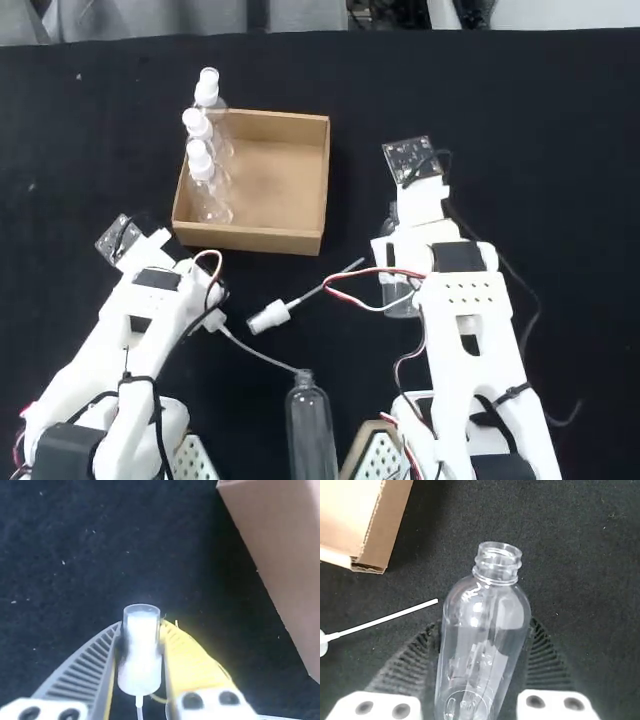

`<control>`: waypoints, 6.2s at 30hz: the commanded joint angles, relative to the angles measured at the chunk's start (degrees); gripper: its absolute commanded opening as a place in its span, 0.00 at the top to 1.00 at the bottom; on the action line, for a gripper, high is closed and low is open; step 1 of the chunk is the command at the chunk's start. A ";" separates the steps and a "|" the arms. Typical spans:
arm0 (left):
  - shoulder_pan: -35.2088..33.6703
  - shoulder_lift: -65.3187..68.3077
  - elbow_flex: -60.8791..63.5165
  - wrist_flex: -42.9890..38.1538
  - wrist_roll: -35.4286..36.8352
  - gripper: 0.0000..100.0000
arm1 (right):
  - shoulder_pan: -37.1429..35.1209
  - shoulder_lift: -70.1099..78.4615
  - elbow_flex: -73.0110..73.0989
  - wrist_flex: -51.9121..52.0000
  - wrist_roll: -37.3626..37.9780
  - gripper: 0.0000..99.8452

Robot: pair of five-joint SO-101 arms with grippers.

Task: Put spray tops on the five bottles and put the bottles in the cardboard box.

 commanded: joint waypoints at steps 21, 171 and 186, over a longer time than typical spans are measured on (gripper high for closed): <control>-8.22 -7.38 -2.07 5.10 -0.26 0.97 | 1.41 -2.15 -0.40 -1.49 -0.18 0.89; -19.12 -75.87 7.60 -29.45 4.22 0.97 | -23.56 -74.24 36.26 -2.73 11.69 0.89; -12.79 -75.87 11.56 -29.36 1.49 0.97 | -25.05 -74.33 37.05 -2.73 12.40 0.89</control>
